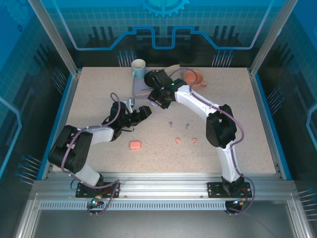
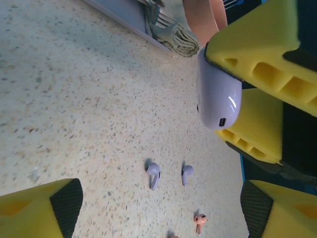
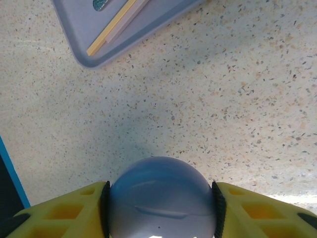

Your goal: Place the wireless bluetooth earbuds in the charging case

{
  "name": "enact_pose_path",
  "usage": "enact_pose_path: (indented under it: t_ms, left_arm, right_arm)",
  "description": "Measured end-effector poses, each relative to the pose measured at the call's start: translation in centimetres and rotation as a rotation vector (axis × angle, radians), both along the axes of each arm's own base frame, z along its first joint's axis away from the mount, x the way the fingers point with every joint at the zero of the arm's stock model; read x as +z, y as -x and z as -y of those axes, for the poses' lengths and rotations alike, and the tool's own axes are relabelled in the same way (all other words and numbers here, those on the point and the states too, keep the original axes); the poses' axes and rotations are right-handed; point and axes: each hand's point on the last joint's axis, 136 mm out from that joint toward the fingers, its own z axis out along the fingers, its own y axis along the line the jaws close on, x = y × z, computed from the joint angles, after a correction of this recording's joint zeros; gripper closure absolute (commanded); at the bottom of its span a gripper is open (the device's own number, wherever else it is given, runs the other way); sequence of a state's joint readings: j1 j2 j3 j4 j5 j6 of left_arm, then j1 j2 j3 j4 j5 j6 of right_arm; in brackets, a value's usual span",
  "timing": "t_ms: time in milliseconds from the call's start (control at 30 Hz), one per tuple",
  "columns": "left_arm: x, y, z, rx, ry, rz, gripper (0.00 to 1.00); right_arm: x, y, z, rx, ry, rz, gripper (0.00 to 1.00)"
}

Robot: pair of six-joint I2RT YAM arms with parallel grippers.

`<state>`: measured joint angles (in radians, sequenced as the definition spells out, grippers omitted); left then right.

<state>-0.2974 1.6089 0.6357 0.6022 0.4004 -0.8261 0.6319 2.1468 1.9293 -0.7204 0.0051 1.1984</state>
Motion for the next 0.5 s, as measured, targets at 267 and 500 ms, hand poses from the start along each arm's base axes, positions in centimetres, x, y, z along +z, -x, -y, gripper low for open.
enact_pose_path:
  t_ms: [267, 500]
  left_arm:
    - [0.8, -1.5, 1.8, 0.014, 0.018, 0.065, 0.26]
    - [1.4, -2.5, 2.3, 0.050, 0.031, 0.100, 0.35]
  right_arm:
    - [0.0, 0.3, -0.1, -0.015, -0.022, -0.015, 0.49]
    - [-0.4, 0.7, -0.2, -0.032, -0.045, -0.039, 0.50]
